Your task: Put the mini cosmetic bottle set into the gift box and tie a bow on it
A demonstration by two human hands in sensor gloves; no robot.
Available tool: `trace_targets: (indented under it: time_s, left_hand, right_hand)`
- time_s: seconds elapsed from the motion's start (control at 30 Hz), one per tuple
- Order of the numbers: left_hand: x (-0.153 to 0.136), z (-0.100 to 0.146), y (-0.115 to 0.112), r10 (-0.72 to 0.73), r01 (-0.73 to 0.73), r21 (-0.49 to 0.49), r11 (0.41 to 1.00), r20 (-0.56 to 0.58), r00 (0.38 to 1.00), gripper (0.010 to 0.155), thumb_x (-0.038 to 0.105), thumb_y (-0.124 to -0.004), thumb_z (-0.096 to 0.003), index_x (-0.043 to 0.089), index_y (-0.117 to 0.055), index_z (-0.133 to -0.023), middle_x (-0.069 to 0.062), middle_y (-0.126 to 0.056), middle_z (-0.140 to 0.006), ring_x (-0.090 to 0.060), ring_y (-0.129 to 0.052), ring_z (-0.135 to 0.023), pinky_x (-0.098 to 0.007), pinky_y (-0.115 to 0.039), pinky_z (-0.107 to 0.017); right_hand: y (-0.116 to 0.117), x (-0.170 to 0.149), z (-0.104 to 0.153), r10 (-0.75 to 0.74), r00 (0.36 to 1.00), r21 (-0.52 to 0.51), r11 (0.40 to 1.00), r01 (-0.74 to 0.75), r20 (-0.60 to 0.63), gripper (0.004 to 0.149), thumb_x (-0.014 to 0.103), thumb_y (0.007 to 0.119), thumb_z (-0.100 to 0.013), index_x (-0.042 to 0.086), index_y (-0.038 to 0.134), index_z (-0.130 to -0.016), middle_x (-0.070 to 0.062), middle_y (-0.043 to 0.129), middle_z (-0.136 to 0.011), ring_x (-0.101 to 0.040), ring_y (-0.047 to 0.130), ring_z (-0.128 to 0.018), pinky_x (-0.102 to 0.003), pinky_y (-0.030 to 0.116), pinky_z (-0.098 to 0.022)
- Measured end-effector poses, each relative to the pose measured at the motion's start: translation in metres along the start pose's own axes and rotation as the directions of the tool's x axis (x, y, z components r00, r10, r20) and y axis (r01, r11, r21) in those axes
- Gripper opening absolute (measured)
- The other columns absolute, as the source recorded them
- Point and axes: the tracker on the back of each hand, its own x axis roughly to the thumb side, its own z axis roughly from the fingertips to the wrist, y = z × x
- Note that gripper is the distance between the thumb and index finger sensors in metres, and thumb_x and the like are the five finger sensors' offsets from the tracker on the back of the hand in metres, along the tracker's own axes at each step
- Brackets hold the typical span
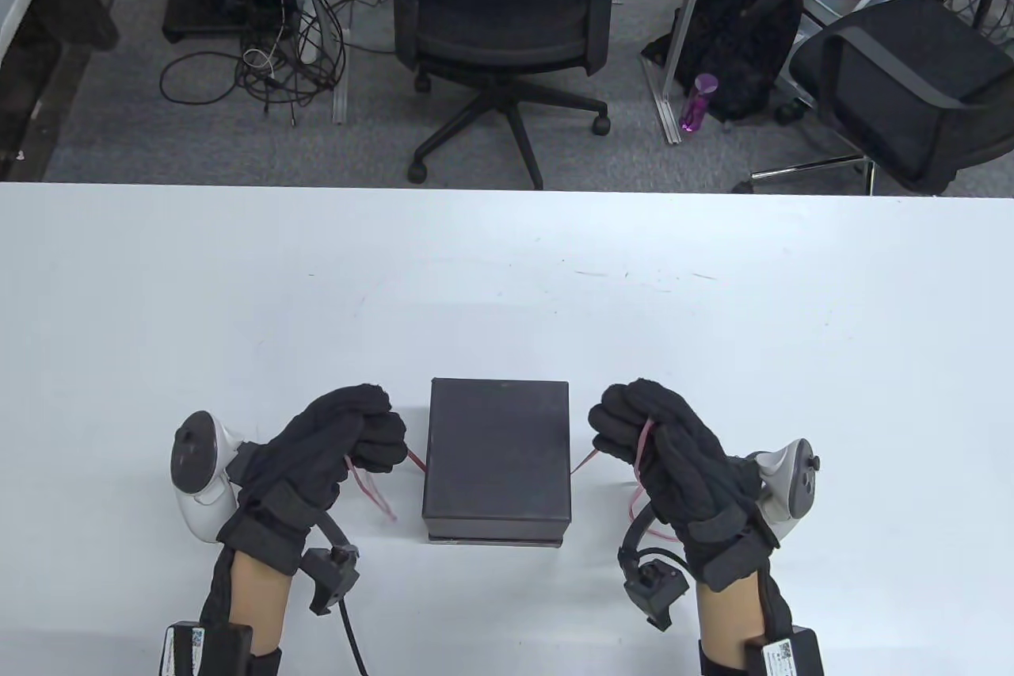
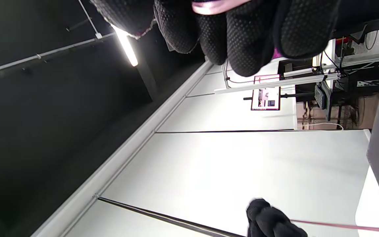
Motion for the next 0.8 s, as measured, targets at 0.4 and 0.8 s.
trace_targets:
  time_s: [0.4,0.8]
  left_hand:
    - [0.068,-0.020,0.000,-0.116,0.110,0.074,0.991,0.079,0.990,0.045,0.035,-0.066,-0.0615,0.019,-0.074,-0.102,-0.004,-0.093,-0.086,-0.025,-0.105,-0.069,-0.044,-0.090,-0.056]
    - [0.101,-0.032,-0.021,-0.247,0.241,0.064,0.969,0.128,0.961,0.046,0.038,-0.067,-0.0610,0.023,-0.073,-0.104,-0.003,-0.089,-0.093,-0.026,-0.101,-0.080,-0.045,-0.087,-0.063]
  right_hand:
    - [0.026,0.041,-0.048,0.284,0.959,-0.008,0.959,-0.284,-0.015,0.057,0.033,0.060,-0.065,-0.002,0.057,-0.111,-0.037,0.066,-0.102,-0.052,0.077,-0.087,-0.067,0.067,-0.062]
    - [0.051,0.066,-0.061,0.356,0.927,-0.090,0.933,-0.347,0.121,0.050,0.029,0.060,-0.062,0.000,0.069,-0.103,-0.030,0.074,-0.098,-0.048,0.080,-0.086,-0.060,0.069,-0.065]
